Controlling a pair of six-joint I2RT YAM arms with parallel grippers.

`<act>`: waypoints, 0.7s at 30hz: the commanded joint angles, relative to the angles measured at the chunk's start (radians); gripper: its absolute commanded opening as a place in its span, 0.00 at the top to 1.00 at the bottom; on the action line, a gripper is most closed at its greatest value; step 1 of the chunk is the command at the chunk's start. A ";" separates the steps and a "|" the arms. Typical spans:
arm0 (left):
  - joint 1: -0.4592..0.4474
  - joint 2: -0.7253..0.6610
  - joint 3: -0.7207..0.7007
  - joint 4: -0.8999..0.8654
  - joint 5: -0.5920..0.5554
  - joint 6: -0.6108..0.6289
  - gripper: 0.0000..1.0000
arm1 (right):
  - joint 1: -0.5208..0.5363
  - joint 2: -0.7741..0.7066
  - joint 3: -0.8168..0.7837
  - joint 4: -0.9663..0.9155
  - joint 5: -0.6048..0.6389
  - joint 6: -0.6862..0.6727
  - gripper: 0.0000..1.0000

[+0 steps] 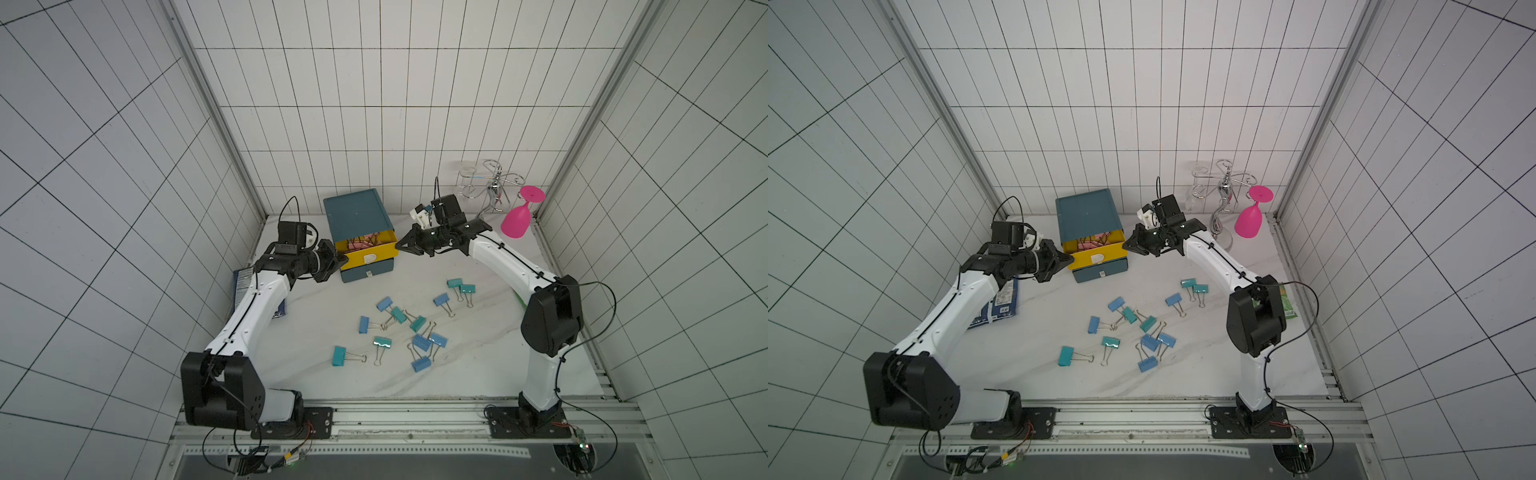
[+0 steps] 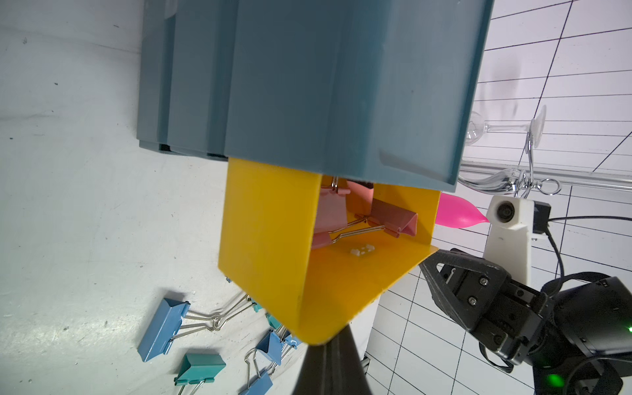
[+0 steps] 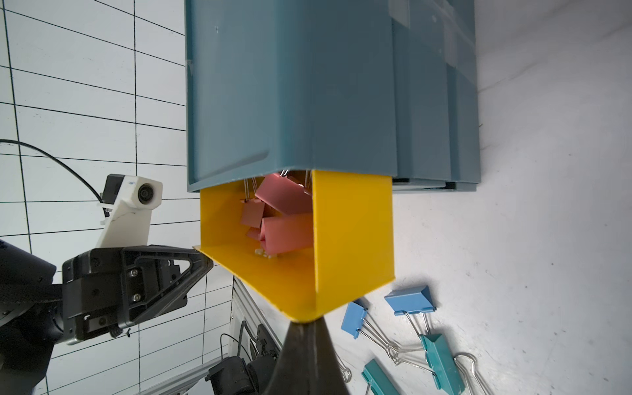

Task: Put the binder clips in the drawer according to color
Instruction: Close the drawer in the storage box.

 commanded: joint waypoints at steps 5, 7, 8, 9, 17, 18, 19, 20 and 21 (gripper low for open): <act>0.011 0.031 0.048 0.038 -0.003 0.027 1.00 | -0.021 0.059 0.072 0.005 -0.024 0.008 1.00; 0.014 0.042 0.054 0.039 -0.002 0.028 1.00 | -0.022 0.075 0.092 0.005 -0.028 0.012 1.00; 0.016 0.047 0.058 0.040 -0.002 0.028 1.00 | -0.024 0.082 0.102 0.005 -0.030 0.014 1.00; 0.017 0.053 0.062 0.041 -0.001 0.029 1.00 | -0.024 0.092 0.115 0.005 -0.031 0.016 1.00; 0.028 0.094 0.091 0.052 0.004 0.031 1.00 | -0.030 0.150 0.189 -0.001 -0.048 0.027 1.00; 0.029 0.100 0.095 0.052 0.005 0.031 1.00 | -0.031 0.154 0.195 -0.001 -0.050 0.029 1.00; 0.030 0.103 0.097 0.052 0.006 0.033 1.00 | -0.031 0.158 0.199 -0.001 -0.051 0.030 1.00; 0.030 0.107 0.100 0.054 0.006 0.033 1.00 | -0.033 0.163 0.202 -0.002 -0.051 0.031 1.00; 0.032 0.110 0.102 0.056 0.008 0.033 1.00 | -0.033 0.167 0.206 -0.001 -0.052 0.033 1.00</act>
